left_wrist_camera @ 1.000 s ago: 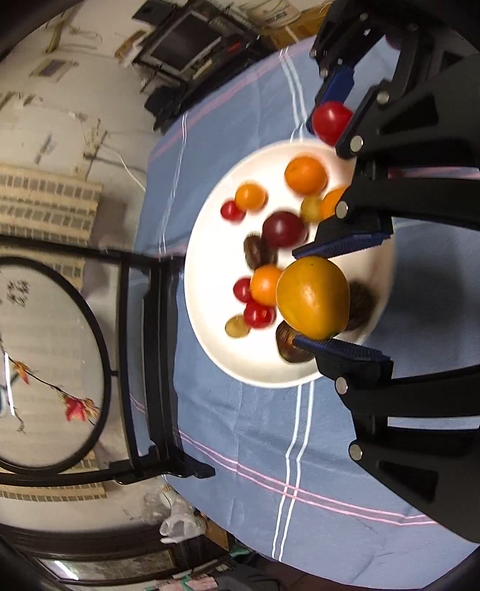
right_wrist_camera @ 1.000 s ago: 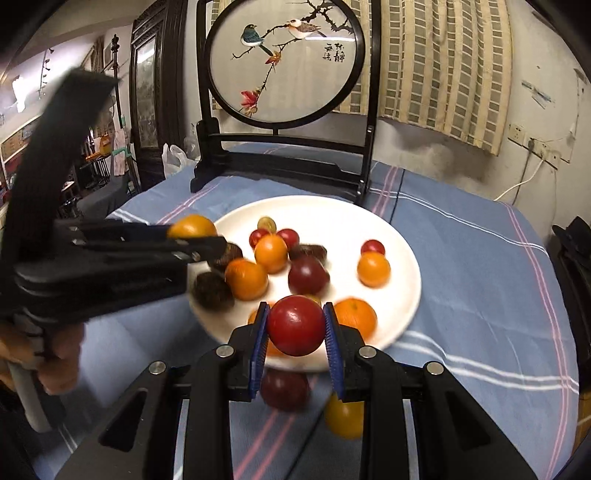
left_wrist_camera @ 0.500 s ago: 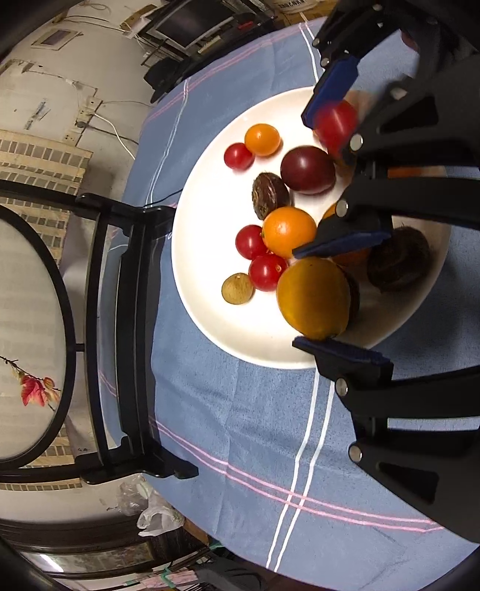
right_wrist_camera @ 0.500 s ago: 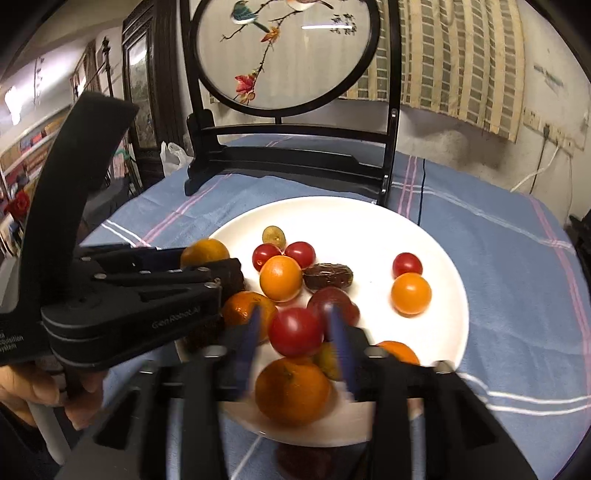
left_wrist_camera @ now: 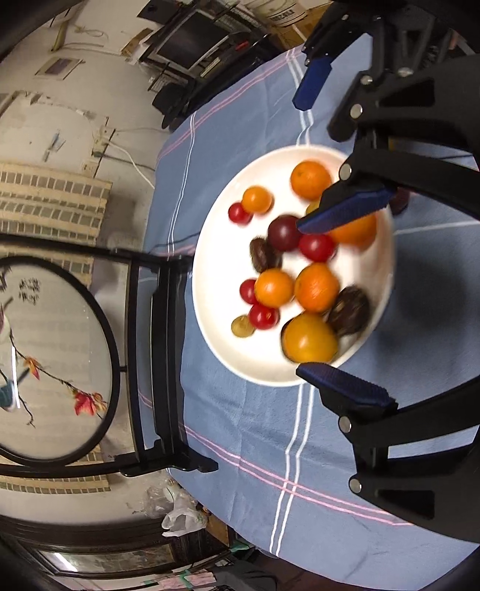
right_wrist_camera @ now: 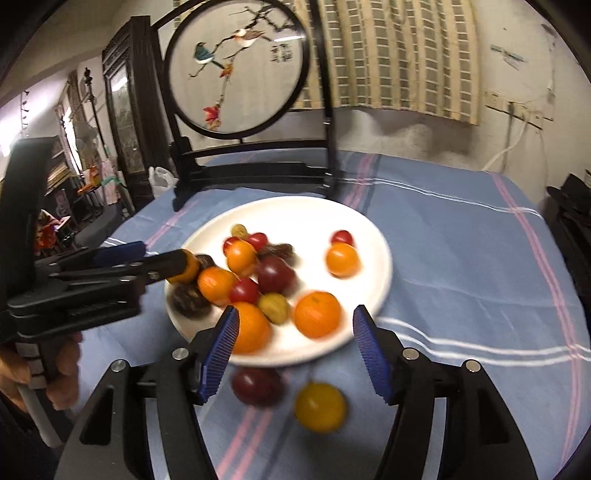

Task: Organize fruits
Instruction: 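Carry both fruits onto the white plate and open both grippers, then move both open grippers back toward the last two fruits, then grasp a dark red plum with the left gripper while the right gripper grasps a yellow fruit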

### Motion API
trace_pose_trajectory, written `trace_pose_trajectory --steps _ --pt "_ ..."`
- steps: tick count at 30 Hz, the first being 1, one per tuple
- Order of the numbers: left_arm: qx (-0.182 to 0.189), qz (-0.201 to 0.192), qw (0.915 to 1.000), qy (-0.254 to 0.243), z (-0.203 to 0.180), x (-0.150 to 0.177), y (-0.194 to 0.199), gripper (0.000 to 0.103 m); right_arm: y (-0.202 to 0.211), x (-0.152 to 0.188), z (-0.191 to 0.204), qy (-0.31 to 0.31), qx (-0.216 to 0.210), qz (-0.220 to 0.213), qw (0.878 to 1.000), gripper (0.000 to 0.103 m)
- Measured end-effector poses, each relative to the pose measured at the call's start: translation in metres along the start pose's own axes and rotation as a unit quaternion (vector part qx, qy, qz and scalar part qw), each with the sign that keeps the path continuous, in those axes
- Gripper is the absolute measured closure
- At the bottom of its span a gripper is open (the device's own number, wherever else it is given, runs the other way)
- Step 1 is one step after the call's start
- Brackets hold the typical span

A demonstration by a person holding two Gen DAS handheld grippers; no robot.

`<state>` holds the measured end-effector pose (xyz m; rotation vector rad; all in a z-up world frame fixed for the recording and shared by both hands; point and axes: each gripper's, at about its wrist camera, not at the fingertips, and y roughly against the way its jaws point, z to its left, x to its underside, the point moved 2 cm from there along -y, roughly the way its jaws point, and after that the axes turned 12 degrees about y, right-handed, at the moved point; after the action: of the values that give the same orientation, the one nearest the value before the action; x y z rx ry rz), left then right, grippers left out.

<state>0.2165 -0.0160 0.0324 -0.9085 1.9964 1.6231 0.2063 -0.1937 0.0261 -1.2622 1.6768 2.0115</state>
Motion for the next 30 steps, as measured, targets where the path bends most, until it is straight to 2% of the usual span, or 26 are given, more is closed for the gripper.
trace_pose_trajectory --steps 4,7,16,18,20,21,30 --pt "0.007 0.008 0.9999 -0.003 -0.009 0.021 0.009 0.029 0.01 0.021 -0.013 -0.019 0.007 0.007 1.0 0.038" --pt "0.011 0.023 0.9996 -0.01 -0.017 0.04 0.012 0.029 0.014 0.036 -0.026 -0.049 -0.005 0.01 0.999 0.038" --pt "0.007 0.073 0.9954 -0.061 -0.05 0.1 -0.008 0.029 0.021 0.047 -0.038 -0.066 -0.011 0.01 0.998 0.038" --pt "-0.006 0.082 0.9944 -0.066 -0.055 0.106 -0.019 0.029 0.023 0.046 -0.037 -0.067 -0.018 0.011 0.998 0.038" --pt "-0.012 0.09 0.9937 -0.065 -0.057 0.108 -0.026 0.038 0.027 0.045 -0.037 -0.069 -0.021 0.006 0.997 0.038" --pt "-0.014 0.093 0.9937 -0.062 -0.059 0.109 -0.03 0.038 0.028 0.044 -0.036 -0.069 -0.024 0.004 0.997 0.038" --pt "-0.028 0.081 0.9951 -0.048 -0.072 0.1 -0.047 0.038 0.033 0.042 -0.031 -0.063 -0.033 -0.001 0.997 0.038"
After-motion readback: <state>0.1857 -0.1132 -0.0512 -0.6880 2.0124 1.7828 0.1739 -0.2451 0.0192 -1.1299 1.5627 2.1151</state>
